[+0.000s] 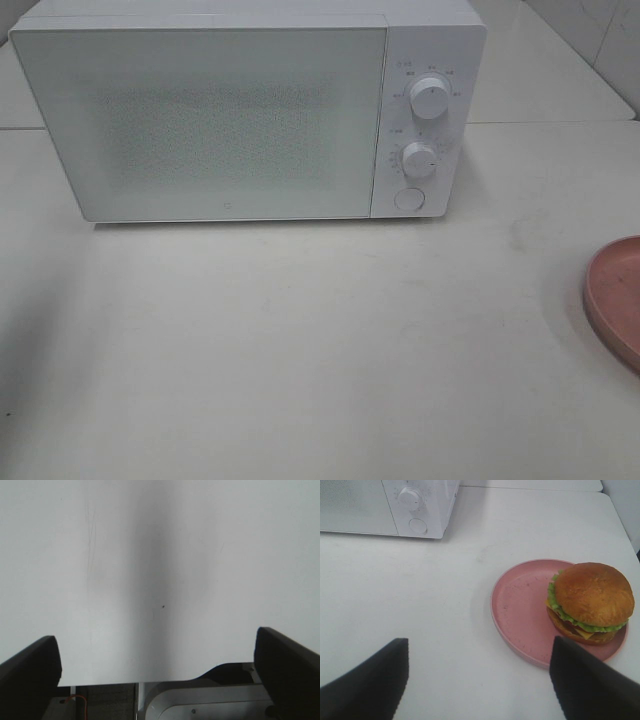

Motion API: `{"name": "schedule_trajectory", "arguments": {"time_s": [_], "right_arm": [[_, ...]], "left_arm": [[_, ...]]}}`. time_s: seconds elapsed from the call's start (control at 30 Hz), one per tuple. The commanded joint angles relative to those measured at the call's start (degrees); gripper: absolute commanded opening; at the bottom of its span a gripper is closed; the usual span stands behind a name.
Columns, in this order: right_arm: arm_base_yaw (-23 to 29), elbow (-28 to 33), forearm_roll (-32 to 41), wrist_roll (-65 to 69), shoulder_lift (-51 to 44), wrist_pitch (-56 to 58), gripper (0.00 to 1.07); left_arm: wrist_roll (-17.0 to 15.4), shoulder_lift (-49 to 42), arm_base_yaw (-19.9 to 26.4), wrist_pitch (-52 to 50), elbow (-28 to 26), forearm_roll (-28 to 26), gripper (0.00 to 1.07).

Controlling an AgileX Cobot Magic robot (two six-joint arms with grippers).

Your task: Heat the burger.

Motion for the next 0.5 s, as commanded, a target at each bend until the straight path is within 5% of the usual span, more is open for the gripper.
{"name": "schedule_trajectory", "arguments": {"time_s": [0.03, 0.1, 0.5], "right_arm": [[-0.4, -0.1, 0.2, -0.4, -1.5, -0.4, 0.75], [-0.4, -0.1, 0.2, -0.4, -1.5, -0.4, 0.75], [-0.4, -0.1, 0.2, -0.4, -1.5, -0.4, 0.75]], "left_arm": [[-0.6, -3.3, 0.3, 0.6, 3.4, 0.1, 1.04], [-0.6, -9.7, 0.3, 0.6, 9.2, 0.8, 1.04], [1.9, -32.9, 0.3, -5.0, 23.3, 1.8, 1.04]]}}
